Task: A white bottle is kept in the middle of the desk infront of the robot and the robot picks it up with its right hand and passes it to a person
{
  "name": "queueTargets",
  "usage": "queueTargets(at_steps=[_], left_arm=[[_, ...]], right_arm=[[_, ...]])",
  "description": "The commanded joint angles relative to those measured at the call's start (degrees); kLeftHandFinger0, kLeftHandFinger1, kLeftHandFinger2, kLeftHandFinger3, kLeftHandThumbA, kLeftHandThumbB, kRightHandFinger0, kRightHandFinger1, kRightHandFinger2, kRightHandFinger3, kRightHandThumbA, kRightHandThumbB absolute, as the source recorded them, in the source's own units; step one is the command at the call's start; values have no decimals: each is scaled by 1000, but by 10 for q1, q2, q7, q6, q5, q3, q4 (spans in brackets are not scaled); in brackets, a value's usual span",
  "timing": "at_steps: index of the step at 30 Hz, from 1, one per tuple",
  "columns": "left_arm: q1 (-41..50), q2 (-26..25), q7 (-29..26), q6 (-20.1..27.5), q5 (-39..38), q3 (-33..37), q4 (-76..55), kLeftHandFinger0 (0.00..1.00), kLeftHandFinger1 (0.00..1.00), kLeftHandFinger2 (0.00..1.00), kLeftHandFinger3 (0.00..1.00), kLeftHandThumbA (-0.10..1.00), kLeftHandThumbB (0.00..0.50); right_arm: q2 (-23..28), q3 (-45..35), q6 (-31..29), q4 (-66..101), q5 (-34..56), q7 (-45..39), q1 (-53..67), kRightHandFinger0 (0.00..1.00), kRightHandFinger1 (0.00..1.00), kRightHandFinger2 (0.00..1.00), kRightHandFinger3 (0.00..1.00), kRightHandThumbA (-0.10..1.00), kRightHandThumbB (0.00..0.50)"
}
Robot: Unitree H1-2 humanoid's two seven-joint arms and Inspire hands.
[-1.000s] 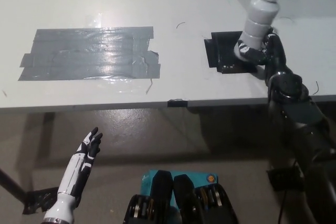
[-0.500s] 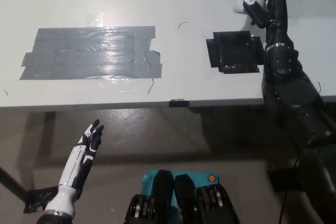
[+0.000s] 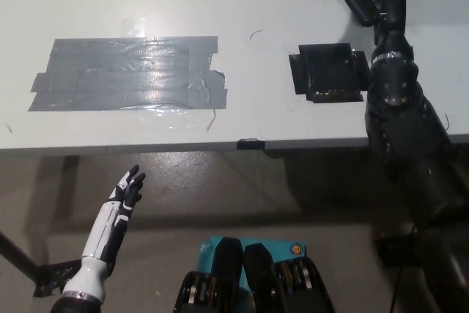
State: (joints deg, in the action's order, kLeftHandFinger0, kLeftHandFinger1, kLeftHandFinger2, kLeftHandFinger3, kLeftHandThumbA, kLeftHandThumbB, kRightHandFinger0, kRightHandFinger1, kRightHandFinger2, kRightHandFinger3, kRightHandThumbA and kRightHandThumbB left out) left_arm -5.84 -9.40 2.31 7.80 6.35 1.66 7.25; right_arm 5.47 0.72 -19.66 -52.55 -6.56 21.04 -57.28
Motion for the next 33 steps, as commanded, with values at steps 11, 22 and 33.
queueTargets(at_steps=[11,22,33], left_arm=[[-4,-9,7,13,2,3,-7,1000,1000,1000,1000,976,242],[-6,-13,8,9,6,8,-8,1000,1000,1000,1000,982,232],[-13,-15,12,4,8,7,-14,1000,1000,1000,1000,973,237]], right_arm=[[-20,81,39,258,-81,-47,123,26,381,711,718,-100,135],[-51,112,17,156,-108,-39,113,4,366,715,719,-100,153],[-86,107,12,29,-119,-8,65,0,354,699,694,-100,160]])
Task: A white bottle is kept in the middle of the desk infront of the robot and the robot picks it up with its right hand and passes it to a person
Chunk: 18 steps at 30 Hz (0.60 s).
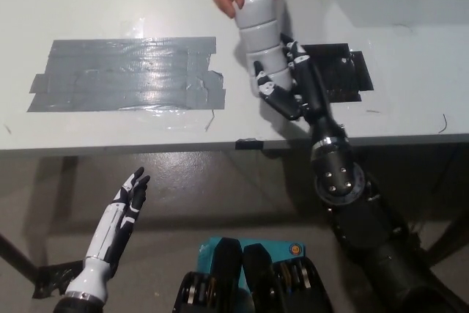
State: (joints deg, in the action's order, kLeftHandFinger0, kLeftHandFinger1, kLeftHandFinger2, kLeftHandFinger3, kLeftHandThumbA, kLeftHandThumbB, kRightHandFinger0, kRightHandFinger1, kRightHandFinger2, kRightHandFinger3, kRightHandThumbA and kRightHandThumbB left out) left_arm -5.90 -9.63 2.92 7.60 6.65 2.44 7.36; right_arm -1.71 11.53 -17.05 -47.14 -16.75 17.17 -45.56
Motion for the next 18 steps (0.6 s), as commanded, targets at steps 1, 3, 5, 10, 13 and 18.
queueTargets(at_steps=[1,3,5,10,13,18], left_arm=[[-14,-13,7,7,5,0,-14,1000,1000,1000,1000,971,242],[-16,-14,8,4,3,-1,-14,1000,1000,1000,1000,968,246],[-18,-13,11,-1,-1,-2,-17,1000,1000,1000,1000,955,242],[-22,-11,13,2,-4,-4,-15,1000,1000,1000,1000,938,244],[-24,-11,15,2,-5,-4,-16,1000,1000,1000,1000,930,237],[-29,-11,14,5,-1,-3,-13,1000,1000,1000,1000,934,235]], right_arm=[[-15,-1,-16,-32,-18,33,-55,0,359,703,699,-100,160],[-17,-2,-19,-54,-16,33,-62,4,371,708,706,-100,160],[-18,-4,-23,-78,-13,35,-70,4,372,706,705,-100,153],[-16,-6,-26,-116,-7,38,-87,5,375,705,703,-100,146],[-16,-6,-32,-132,-7,42,-96,0,368,699,696,-100,149],[-12,-3,-38,-144,-12,50,-110,80,456,804,801,-46,229]])
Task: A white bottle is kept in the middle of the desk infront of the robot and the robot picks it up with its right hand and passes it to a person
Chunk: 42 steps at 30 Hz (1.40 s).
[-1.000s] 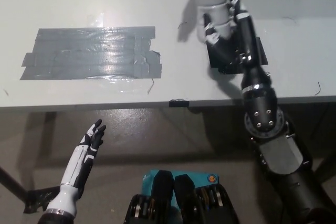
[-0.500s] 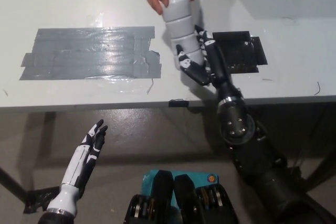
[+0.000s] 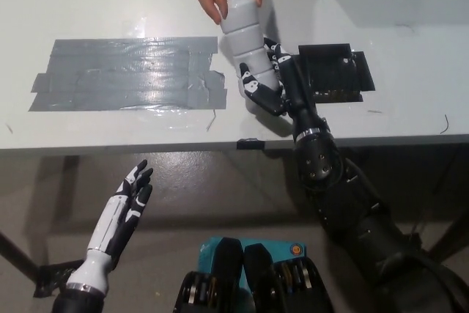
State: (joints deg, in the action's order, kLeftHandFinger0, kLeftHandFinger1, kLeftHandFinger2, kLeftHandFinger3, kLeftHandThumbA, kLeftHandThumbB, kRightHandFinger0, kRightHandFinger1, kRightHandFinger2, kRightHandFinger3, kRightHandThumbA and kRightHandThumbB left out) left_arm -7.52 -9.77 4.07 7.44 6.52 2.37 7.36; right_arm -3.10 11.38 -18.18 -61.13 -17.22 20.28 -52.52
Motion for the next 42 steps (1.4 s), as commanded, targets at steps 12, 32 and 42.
queueTargets(at_steps=[12,32,42], left_arm=[[-14,-12,8,-3,-4,-4,-14,1000,1000,1000,1000,915,212],[-28,-15,4,5,-1,-7,1,1000,1000,1000,1000,957,214],[-29,-21,10,9,-3,-6,11,1000,1000,1000,1000,948,222]], right_arm=[[34,1,-16,70,20,-101,-23,1000,1000,1000,1000,837,500],[111,-81,88,649,104,-150,158,1000,1000,1000,1000,820,500],[113,-39,68,895,66,-159,369,1000,1000,1000,1000,892,474]])
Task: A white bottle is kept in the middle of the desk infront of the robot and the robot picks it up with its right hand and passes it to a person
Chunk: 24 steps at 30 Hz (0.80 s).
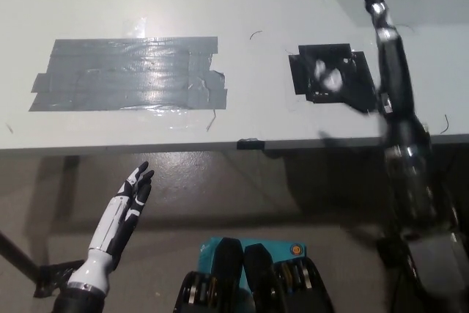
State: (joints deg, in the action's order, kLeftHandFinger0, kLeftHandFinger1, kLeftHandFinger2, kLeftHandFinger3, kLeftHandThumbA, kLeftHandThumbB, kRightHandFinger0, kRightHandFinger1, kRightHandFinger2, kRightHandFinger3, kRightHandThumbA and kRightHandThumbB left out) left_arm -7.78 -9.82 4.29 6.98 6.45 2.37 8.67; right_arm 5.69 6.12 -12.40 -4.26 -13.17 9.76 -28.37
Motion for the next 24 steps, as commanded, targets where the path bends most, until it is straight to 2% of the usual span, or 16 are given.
queueTargets(at_steps=[1,5,8,9,10,15,16,18,24], left_arm=[[-23,-20,9,12,-1,-4,-5,1000,1000,1000,1000,938,212],[-15,-16,10,11,-1,0,-7,1000,1000,1000,1000,911,207],[-14,-15,11,9,-5,-2,-8,1000,1000,1000,1000,903,212],[-14,-14,10,11,-6,-2,-8,1000,1000,1000,1000,903,213],[-12,-14,10,13,-5,-1,-8,1000,1000,1000,1000,910,214],[-6,-12,12,24,-8,1,-4,1000,1000,1000,1000,907,220],[-3,-10,11,25,-8,1,-5,1000,1000,1000,1000,906,234],[1,-8,11,27,-11,0,-2,1000,1000,1000,1000,905,246],[12,-10,9,26,-4,0,-10,1000,1000,1000,1000,915,239]], right_arm=[[23,18,-9,323,20,-50,150,1000,1000,1000,1000,892,468],[16,22,-47,285,27,-41,201,1000,1000,1000,1000,884,479],[13,22,-50,257,39,-43,226,1000,1000,1000,1000,841,474],[14,23,-55,247,42,-44,228,1000,1000,1000,1000,822,449],[16,22,-76,201,43,-44,228,1000,1000,1000,1000,802,395],[17,9,-80,81,65,-54,219,1000,1000,1000,1000,830,365],[16,6,-76,48,78,-60,215,1000,1000,1000,1000,857,337],[15,1,-66,-12,91,-69,205,1000,1000,1000,1000,923,321],[13,7,-72,-69,97,-90,199,1000,1000,1000,1000,885,293]])
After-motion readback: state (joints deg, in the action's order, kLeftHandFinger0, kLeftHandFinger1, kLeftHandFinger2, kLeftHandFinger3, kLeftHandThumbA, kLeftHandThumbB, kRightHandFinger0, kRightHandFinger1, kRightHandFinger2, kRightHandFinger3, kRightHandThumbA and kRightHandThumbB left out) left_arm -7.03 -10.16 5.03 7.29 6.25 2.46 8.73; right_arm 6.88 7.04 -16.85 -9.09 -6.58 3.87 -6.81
